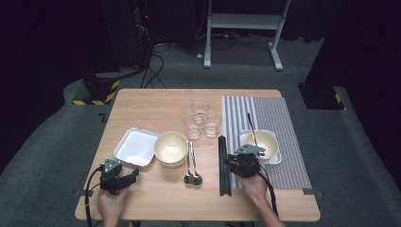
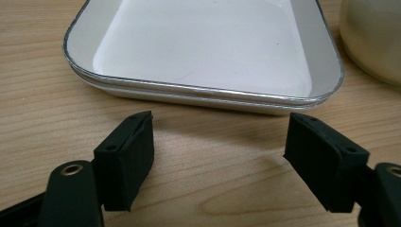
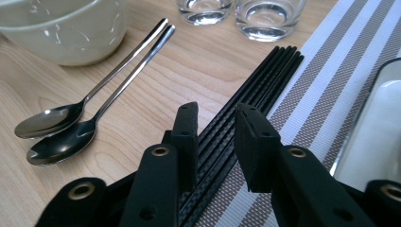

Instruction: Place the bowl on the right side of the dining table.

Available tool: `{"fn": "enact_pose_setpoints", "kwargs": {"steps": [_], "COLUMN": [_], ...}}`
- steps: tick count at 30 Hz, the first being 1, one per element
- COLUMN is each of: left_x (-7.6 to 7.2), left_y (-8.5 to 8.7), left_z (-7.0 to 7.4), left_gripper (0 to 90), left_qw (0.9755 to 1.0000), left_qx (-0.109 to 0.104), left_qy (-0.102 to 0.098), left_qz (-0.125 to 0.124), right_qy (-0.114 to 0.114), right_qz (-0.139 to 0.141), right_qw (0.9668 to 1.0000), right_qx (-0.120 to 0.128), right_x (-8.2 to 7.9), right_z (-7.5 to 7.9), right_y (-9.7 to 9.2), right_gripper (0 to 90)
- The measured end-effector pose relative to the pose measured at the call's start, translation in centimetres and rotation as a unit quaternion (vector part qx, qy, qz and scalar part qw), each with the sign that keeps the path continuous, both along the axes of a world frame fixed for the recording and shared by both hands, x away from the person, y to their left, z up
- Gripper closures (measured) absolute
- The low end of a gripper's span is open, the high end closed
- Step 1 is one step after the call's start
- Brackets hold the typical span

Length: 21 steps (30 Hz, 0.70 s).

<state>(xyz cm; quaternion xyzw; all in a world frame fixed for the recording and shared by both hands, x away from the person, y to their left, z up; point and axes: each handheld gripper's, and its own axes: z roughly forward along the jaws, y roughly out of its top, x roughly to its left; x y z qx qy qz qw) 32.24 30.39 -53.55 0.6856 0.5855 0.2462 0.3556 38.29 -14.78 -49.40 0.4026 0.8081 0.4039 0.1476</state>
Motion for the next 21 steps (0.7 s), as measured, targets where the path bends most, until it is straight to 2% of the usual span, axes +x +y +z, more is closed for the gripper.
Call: {"fn": "enact_pose_setpoints", "kwargs": {"steps": [9, 21], "left_x": [0.0, 0.0], "left_y": [0.0, 0.1], "left_z": [0.0, 0.0], "left_gripper": [24.8, 24.8], "left_qw": [1.0000, 1.0000], "left_qx": [-0.002, -0.003], "left_qy": [0.000, 0.000], "left_qz": [0.000, -0.001], "right_qy": [0.008, 0.015], "right_qz": [0.003, 0.005], "right_qw": [0.9998, 0.9995], "right_qx": [-0.019, -0.027], "right_x": [0.4, 0.6], "right_z": [-0.9, -1.7], "right_y": [1.4, 2.6], "right_gripper": [78.4, 76.8]}}
